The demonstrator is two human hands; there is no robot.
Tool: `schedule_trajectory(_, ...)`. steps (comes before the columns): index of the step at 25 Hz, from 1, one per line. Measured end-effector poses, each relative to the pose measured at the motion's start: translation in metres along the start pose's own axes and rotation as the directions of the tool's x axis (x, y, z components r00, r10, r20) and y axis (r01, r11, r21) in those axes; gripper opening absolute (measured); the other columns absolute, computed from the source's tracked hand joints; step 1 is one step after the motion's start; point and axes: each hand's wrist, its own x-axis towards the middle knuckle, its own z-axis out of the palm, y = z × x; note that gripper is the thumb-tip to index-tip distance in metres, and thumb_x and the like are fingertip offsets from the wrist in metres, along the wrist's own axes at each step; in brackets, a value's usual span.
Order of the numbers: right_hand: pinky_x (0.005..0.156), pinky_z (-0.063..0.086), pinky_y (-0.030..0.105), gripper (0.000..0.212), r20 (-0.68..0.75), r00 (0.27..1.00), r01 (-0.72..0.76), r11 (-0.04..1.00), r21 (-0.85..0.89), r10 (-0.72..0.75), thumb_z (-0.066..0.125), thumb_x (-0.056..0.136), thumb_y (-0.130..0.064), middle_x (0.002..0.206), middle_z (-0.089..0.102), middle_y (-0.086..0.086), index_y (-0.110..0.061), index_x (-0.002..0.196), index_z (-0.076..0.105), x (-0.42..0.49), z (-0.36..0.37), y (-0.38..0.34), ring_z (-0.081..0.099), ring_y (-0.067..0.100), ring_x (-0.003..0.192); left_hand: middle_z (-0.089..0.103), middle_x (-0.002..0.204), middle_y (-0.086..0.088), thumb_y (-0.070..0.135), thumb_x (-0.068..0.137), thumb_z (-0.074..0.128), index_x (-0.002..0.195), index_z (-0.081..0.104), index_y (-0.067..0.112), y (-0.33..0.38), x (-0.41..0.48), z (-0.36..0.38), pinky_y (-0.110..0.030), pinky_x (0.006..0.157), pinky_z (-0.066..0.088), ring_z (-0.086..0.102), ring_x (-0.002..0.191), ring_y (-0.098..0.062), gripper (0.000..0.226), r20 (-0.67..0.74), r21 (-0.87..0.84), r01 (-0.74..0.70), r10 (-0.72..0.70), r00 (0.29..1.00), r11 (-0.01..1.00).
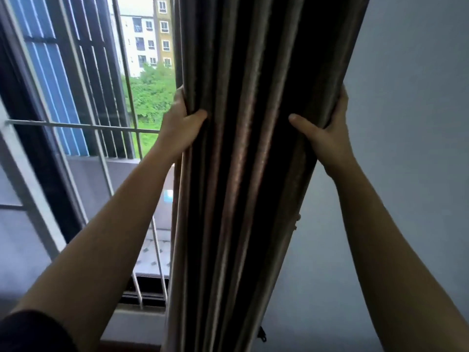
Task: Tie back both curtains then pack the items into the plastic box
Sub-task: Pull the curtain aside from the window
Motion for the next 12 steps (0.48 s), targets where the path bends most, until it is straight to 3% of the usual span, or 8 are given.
schedule_trajectory(2,0.099,0.047,0.038,0.091,0.025,0.999,-0.047,0.998,-0.03,0.048,0.069,0.074,-0.022,0.132,0.047,-0.004,-0.02,0.147,0.015,-0.003,0.024,0.011,0.054,0.011,0.112,0.064,0.111,0.002,0.013,0.074,0.044,0.124,0.048,0.026,-0.017,0.007,-0.014,-0.043,0.098,0.046,0.059,0.106,-0.02,0.052,0.103,0.027,0.038,-0.041,0.994,0.999)
schedule_trajectory(4,0.096,0.048,0.032,0.084,0.025,0.994,-0.109,0.993,-0.053,0.111,0.059,0.071,-0.02,0.125,0.051,-0.004,-0.02,0.146,0.02,-0.022,0.04,0.029,0.054,0.015,0.11,0.063,0.111,0.001,0.003,0.076,0.039,0.121,0.051,0.026,-0.036,-0.005,-0.011,-0.04,0.097,0.046,0.057,0.11,-0.021,0.052,0.195,0.041,0.08,-0.087,0.977,0.996)
schedule_trajectory(7,0.073,0.041,-0.002,0.075,0.04,0.986,-0.159,0.985,-0.062,0.162,0.058,0.078,-0.01,0.118,0.051,-0.007,-0.016,0.144,0.024,-0.054,0.061,0.041,0.054,0.01,0.1,0.061,0.101,0.004,-0.008,0.08,0.038,0.115,0.051,0.022,-0.063,-0.028,-0.013,-0.032,0.089,0.046,0.056,0.105,-0.021,0.048,0.288,0.046,0.125,-0.133,0.948,0.991)
schedule_trajectory(10,0.072,0.037,-0.008,0.08,-0.002,0.989,-0.15,0.989,-0.014,0.15,0.061,0.074,-0.016,0.117,0.05,-0.014,-0.02,0.144,0.023,-0.064,0.08,0.038,0.05,-0.01,0.097,0.061,0.09,0.006,-0.009,0.076,0.047,0.11,0.051,0.023,-0.073,-0.026,-0.025,-0.029,0.079,0.049,0.058,0.088,-0.016,0.046,0.25,-0.04,0.164,-0.149,0.957,0.986)
schedule_trajectory(12,0.077,0.039,-0.006,0.081,-0.088,0.986,-0.143,0.99,0.015,0.143,0.06,0.077,-0.015,0.124,0.049,-0.01,-0.023,0.147,0.018,-0.057,0.082,0.033,0.052,-0.004,0.103,0.057,0.079,0.005,-0.005,0.068,0.047,0.1,0.052,0.021,-0.066,-0.022,-0.025,-0.022,0.066,0.046,0.055,0.077,-0.013,0.042,0.2,-0.098,0.199,-0.176,0.964,0.975)
